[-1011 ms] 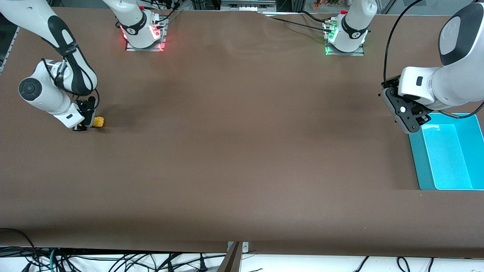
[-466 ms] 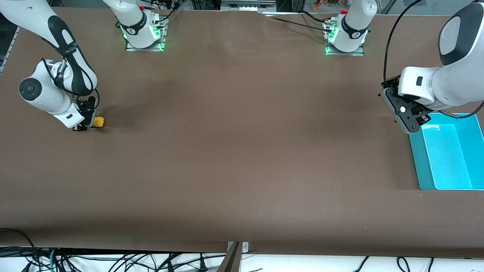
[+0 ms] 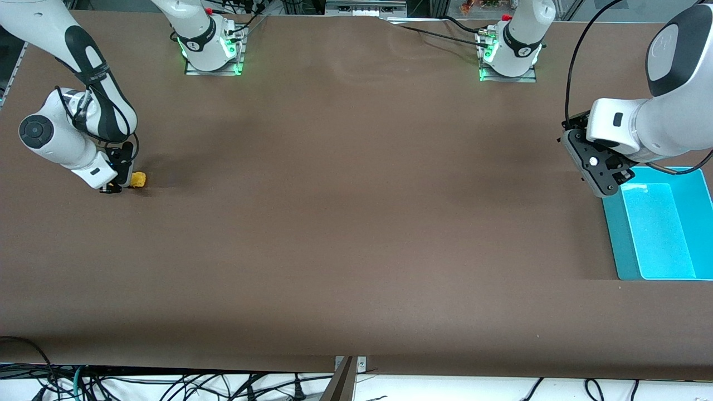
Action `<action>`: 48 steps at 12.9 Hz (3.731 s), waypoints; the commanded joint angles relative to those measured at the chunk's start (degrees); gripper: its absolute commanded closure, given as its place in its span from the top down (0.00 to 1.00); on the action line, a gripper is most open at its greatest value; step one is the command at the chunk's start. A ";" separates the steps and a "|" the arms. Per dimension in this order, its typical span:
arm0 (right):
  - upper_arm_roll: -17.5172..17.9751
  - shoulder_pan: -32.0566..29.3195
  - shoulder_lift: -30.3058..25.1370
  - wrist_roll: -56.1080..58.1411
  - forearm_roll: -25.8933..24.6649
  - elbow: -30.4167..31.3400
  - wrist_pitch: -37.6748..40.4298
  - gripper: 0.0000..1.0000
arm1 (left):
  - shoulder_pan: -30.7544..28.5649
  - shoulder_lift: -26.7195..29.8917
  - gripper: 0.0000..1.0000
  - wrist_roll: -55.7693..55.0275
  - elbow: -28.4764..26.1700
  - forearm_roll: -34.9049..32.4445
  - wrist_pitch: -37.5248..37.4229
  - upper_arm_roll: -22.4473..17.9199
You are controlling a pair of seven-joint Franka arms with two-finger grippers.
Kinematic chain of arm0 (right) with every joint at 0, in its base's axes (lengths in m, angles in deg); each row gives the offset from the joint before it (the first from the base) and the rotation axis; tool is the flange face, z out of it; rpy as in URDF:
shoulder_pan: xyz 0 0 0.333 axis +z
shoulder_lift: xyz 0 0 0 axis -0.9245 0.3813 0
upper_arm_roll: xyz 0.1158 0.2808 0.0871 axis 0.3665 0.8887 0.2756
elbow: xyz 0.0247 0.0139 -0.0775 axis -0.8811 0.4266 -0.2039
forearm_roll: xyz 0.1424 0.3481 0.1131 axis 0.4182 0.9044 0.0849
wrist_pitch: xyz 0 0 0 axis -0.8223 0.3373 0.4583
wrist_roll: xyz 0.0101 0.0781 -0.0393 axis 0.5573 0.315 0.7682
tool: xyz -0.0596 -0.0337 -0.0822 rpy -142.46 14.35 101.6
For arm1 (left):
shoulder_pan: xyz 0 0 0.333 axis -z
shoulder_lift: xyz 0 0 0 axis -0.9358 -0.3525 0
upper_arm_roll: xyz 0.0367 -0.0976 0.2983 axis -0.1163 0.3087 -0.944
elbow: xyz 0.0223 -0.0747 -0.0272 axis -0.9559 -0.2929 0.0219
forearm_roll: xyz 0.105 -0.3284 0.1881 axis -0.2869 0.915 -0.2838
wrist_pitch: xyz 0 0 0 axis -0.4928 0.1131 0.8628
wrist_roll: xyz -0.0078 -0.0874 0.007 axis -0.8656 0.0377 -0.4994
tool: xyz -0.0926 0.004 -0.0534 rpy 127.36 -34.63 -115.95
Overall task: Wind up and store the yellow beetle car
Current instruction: 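Press the car down and drag it backward with the right gripper, then release the car to roll toward the box, withdraw the right gripper, then lower the left gripper over the car stopped beside the box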
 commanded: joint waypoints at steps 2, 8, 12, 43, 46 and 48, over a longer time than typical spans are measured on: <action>-0.11 -0.88 5.99 0.84 -0.97 -1.45 -2.77 0.11 | 0.04 0.27 1.00 1.22 0.08 -1.46 0.26 0.10; 0.42 -1.41 2.91 0.84 -0.18 -7.14 10.20 1.00 | 0.04 0.27 1.00 1.22 0.08 -1.46 0.26 0.10; 1.47 -1.32 1.08 0.57 0.09 -9.80 14.54 1.00 | 0.04 0.27 1.00 1.22 0.08 -1.46 0.26 0.02; 4.81 8.08 -24.59 -97.76 5.45 -30.90 57.17 1.00 | -7.25 4.75 1.00 37.96 -32.59 -1.64 27.66 -2.18; 5.34 7.82 -24.34 -98.04 9.30 -31.77 57.26 1.00 | -9.88 6.77 1.00 37.96 -40.41 -2.42 35.74 -3.32; 5.34 7.73 -23.63 -97.87 9.32 -33.00 56.91 1.00 | -11.64 6.87 1.00 37.96 -42.63 -4.18 38.39 -3.32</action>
